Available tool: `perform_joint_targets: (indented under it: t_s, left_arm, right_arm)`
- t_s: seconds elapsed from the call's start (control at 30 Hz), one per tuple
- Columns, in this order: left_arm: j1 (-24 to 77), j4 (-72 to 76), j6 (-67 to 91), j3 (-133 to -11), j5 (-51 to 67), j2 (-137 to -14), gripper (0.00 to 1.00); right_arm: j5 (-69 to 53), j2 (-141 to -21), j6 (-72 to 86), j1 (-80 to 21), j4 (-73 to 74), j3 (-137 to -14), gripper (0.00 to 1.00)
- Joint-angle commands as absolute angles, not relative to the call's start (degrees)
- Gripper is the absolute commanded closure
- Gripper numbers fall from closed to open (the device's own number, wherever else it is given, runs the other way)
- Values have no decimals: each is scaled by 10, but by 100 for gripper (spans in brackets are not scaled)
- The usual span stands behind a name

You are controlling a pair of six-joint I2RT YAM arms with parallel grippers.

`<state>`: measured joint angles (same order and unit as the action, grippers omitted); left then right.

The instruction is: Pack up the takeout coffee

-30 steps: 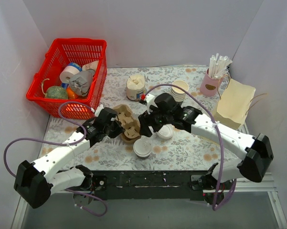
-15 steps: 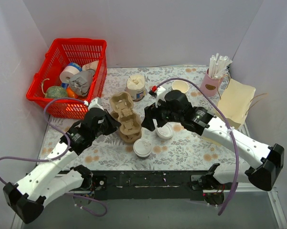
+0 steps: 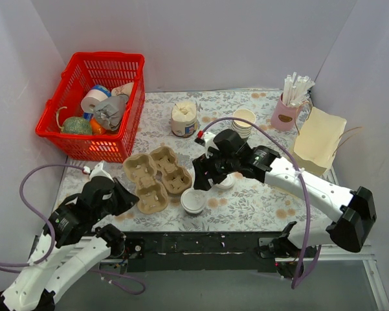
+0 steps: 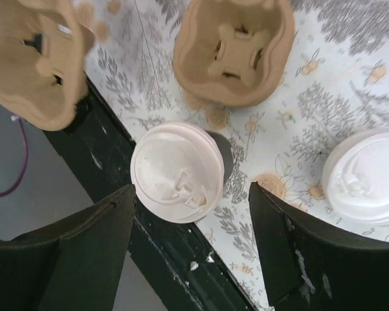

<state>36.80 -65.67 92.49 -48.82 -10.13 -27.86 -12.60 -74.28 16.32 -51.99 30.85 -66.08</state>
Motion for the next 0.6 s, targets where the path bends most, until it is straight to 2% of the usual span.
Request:
perform_joint_targets:
  t_s: [0.0, 0.3, 0.57]
  left_arm:
    - [366, -750, 972, -481, -103, -224, 100]
    - [366, -785, 1041, -441, -91, -143, 100]
    - [365, -780, 1064, -434, -103, -128, 100]
  right_arm:
    - [-154, -776, 158, -538, 351, -655, 22]
    - [-193, -794, 203, -537, 338, -613, 23]
    - [-173, -823, 242, -536, 326, -609, 26]
